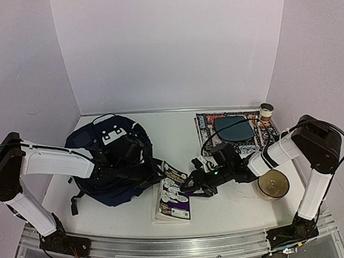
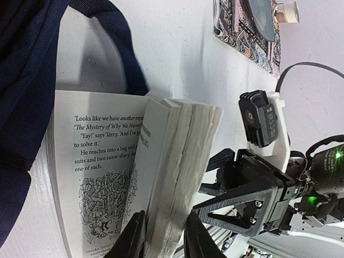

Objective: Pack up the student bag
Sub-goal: Pick up the book at the center of the board, then pass from the left arm to the right

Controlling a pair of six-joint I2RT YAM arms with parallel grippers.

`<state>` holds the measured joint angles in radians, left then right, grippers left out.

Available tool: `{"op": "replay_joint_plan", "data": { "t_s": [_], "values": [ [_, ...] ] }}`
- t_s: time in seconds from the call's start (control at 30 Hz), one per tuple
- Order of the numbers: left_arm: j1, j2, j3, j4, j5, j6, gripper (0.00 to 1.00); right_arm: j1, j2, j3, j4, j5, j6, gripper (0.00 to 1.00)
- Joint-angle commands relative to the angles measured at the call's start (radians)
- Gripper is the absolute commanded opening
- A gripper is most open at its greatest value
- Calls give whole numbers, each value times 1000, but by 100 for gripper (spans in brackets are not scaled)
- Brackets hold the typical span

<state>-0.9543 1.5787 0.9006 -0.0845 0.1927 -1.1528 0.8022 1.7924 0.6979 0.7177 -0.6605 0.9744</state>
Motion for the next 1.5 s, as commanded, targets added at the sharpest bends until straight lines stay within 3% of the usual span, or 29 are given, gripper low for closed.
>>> {"op": "replay_joint_plan", "data": {
  "t_s": [0.0, 0.3, 0.43, 0.5, 0.63, 0.8, 0.9, 1.07, 1.3, 1.47],
  "values": [
    [-8, 11, -5, 60, 48, 8, 24, 7, -42, 13, 78, 6, -32, 58],
    [-8, 61, 2, 41, 46, 42, 24, 7, -51, 4, 84, 16, -40, 59],
    [-7, 35, 6, 31, 18, 47, 5, 8, -73, 0, 82, 22, -63, 60],
    [-4, 0, 6, 17, -11, 45, 0, 7, -98, 0, 63, 36, -93, 61],
    [14, -59, 5, 8, -35, 17, 0, 14, -182, 26, -72, 91, -247, 67],
    [30, -105, 59, 7, -44, 18, 0, 68, -315, 96, -360, 283, -600, 79],
    [32, -129, 101, 7, -57, 54, 0, 75, -409, 79, -413, 361, -673, 85],
    [34, -194, 142, 42, -89, 121, 0, 73, -534, 43, -406, 431, -580, 98],
    [46, -301, 90, 222, -119, 98, 0, 68, -590, -88, -111, 390, -268, 98],
    [46, -343, 76, 269, -135, 77, 0, 66, -566, -132, 74, 371, -184, 98]
  ]
}}
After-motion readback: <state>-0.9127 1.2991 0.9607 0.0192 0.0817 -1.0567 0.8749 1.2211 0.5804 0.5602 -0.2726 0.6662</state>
